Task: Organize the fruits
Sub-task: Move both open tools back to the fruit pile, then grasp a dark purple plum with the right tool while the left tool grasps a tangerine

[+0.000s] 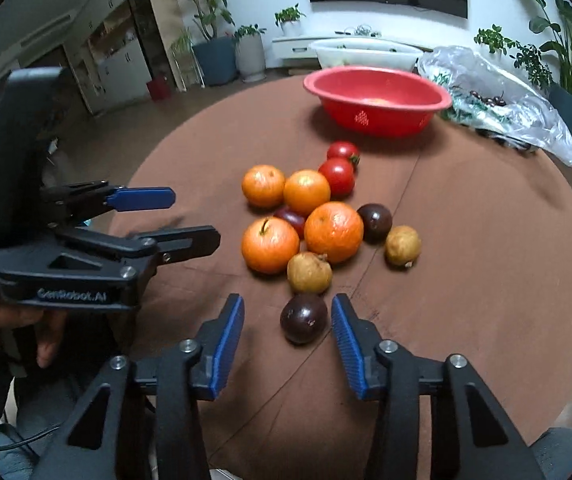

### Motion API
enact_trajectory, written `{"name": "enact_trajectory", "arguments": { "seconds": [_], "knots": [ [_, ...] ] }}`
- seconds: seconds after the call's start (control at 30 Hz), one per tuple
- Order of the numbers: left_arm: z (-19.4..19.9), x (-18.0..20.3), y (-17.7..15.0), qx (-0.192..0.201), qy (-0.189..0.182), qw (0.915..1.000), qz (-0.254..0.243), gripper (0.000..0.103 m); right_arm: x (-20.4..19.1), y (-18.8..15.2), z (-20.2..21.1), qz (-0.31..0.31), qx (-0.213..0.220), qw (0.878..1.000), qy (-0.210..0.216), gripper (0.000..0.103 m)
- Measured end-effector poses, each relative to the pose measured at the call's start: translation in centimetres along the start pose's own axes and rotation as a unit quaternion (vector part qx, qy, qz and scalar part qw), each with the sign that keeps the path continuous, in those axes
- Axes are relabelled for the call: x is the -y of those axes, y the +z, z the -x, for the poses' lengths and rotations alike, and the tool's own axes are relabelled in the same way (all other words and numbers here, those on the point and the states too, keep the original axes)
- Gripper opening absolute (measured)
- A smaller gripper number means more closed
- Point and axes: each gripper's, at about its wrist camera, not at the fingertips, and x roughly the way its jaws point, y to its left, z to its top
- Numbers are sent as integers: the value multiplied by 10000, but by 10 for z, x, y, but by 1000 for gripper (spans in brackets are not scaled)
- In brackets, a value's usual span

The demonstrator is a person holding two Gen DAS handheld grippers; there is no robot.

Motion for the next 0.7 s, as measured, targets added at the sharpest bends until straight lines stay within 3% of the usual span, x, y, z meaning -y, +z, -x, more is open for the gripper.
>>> {"name": "enact_trajectory", "arguments": {
  "seconds": [0.37, 0.5, 0.7],
  "knots": [
    [-9, 13, 6, -26, 19, 9999, -148, 77, 11, -10, -8, -281, -223, 9991, -238, 39],
    [-13, 20, 8, -44, 32, 9997, -257, 77, 9, -13, -7, -225, -207, 9990, -322, 31],
    [-19, 33, 15, -54, 73, 9989, -459, 77, 17, -15, 2, -374, -160, 9989, -211, 30]
  ]
}}
